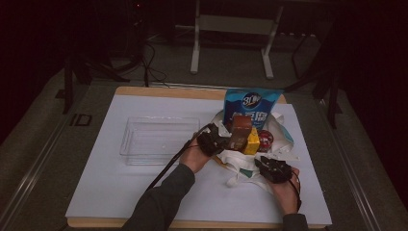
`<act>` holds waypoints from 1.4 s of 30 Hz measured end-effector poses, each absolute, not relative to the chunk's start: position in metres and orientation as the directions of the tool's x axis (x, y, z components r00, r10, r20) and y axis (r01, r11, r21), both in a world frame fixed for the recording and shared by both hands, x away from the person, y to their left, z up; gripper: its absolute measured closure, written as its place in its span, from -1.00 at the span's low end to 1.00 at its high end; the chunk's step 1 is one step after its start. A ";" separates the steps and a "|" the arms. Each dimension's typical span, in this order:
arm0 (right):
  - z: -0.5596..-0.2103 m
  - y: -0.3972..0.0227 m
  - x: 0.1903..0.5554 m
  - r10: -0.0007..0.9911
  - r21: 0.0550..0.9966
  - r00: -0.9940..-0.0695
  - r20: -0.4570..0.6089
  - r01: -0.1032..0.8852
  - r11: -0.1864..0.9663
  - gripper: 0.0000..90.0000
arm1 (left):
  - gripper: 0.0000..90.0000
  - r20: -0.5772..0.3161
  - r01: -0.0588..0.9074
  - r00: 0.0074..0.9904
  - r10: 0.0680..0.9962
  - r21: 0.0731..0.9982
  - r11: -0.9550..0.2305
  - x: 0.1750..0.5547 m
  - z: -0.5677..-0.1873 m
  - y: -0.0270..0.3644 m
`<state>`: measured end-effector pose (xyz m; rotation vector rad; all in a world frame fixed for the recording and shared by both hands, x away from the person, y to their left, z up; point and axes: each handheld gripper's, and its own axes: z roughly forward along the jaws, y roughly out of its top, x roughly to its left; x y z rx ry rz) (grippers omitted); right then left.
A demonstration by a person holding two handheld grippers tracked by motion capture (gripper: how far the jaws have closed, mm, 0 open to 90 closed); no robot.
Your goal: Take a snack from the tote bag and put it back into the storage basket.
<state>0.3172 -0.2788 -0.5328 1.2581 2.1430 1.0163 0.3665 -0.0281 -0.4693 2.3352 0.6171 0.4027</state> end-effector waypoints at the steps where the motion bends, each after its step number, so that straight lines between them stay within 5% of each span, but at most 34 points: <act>1: -0.533 -0.279 0.318 0.877 0.781 -0.480 -0.008 0.545 0.305 0.51 | 0.90 0.132 0.310 0.841 0.524 0.678 -0.667 0.364 -0.470 -0.031; 5: -0.533 -0.280 0.318 0.878 0.781 -0.479 0.002 0.549 0.297 0.51 | 0.86 0.128 0.307 0.848 0.514 0.673 -0.673 0.365 -0.469 -0.029; 18: -0.534 -0.281 0.318 0.878 0.786 -0.479 0.008 0.546 0.291 0.50 | 0.07 0.072 0.285 0.878 0.473 0.714 -0.639 0.378 -0.438 -0.011; 24: -0.534 -0.281 0.318 0.881 0.787 -0.473 0.008 0.547 0.286 0.44 | -0.12 0.010 0.286 0.894 0.447 0.756 -0.589 0.386 -0.420 -0.007; 33: -0.534 -0.283 0.318 0.881 0.789 -0.472 0.024 0.551 0.273 0.43 | -0.26 0.000 0.239 0.916 0.401 0.802 -0.548 0.394 -0.400 -0.012; 42: -0.534 -0.283 0.318 0.881 0.789 -0.473 0.028 0.551 0.271 0.43 | -0.20 0.008 0.194 0.928 0.374 0.844 -0.500 0.399 -0.407 -0.021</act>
